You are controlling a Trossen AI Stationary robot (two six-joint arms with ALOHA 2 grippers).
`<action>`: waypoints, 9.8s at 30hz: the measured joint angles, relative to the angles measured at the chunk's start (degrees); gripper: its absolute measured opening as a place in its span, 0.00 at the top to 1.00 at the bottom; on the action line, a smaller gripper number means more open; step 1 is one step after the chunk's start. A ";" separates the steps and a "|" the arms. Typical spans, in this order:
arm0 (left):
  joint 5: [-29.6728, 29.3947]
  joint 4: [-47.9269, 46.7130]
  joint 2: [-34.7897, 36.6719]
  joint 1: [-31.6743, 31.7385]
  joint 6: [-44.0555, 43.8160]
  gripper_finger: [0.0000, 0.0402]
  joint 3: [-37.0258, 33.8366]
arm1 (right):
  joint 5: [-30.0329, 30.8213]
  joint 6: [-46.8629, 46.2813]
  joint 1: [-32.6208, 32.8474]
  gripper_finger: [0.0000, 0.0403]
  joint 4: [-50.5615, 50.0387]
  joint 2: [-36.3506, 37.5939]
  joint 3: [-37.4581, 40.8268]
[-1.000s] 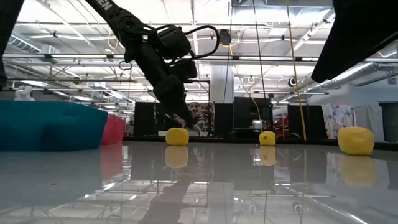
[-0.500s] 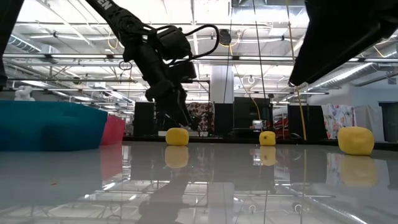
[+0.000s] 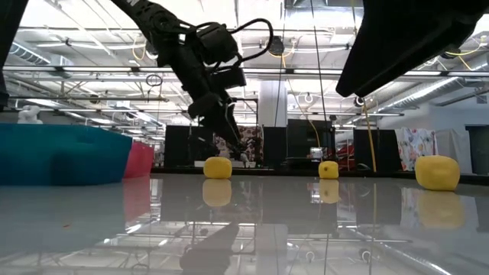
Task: Sort produce into baskets
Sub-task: Put the yellow lime into the transparent bin
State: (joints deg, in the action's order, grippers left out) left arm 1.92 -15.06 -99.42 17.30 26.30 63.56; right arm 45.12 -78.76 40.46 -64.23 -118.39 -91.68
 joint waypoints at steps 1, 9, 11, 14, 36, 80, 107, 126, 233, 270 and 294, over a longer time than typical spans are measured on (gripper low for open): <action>-0.99 -1.09 0.00 0.18 0.00 0.24 0.57 | 0.06 0.00 -0.17 0.49 0.02 0.00 0.00; -3.61 -2.10 -0.65 2.47 2.63 0.24 1.26 | -0.09 0.00 -0.53 0.49 0.90 0.00 0.00; -3.72 -3.35 -0.79 2.92 3.29 0.24 1.24 | -0.15 0.00 -0.51 0.49 0.90 0.00 0.00; -3.75 -3.43 -0.76 3.28 3.61 0.24 1.26 | -0.22 0.00 -0.49 0.49 1.11 0.00 0.00; -11.68 -4.85 -8.22 3.67 4.62 0.24 1.19 | -0.04 0.57 0.32 0.49 4.63 0.00 -0.02; -4.63 -6.53 -8.22 3.69 -0.44 0.38 1.19 | 2.86 9.11 0.79 0.49 16.05 0.00 -0.02; -3.86 -7.09 -8.22 3.57 -3.44 0.38 1.17 | 2.80 9.55 0.74 0.49 16.46 0.00 -0.02; 5.09 -8.00 -7.97 3.84 -3.55 0.38 1.17 | 2.87 11.87 -0.13 0.49 16.31 0.00 -0.02; 27.35 -36.51 44.53 -26.02 -50.62 0.57 -14.32 | 2.56 18.21 -0.36 0.49 21.70 -0.02 0.00; 21.22 -9.29 33.16 -53.37 -61.91 0.35 -23.77 | 2.66 15.15 -1.81 0.49 22.43 0.08 -0.06; -0.23 44.59 33.17 -34.32 -19.72 0.35 -28.86 | 4.94 -0.27 -5.81 0.49 -7.57 30.14 12.72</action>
State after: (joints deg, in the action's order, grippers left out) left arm 1.69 29.53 -66.25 -17.02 6.58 34.70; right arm 50.06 -79.04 34.64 -71.79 -88.25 -78.96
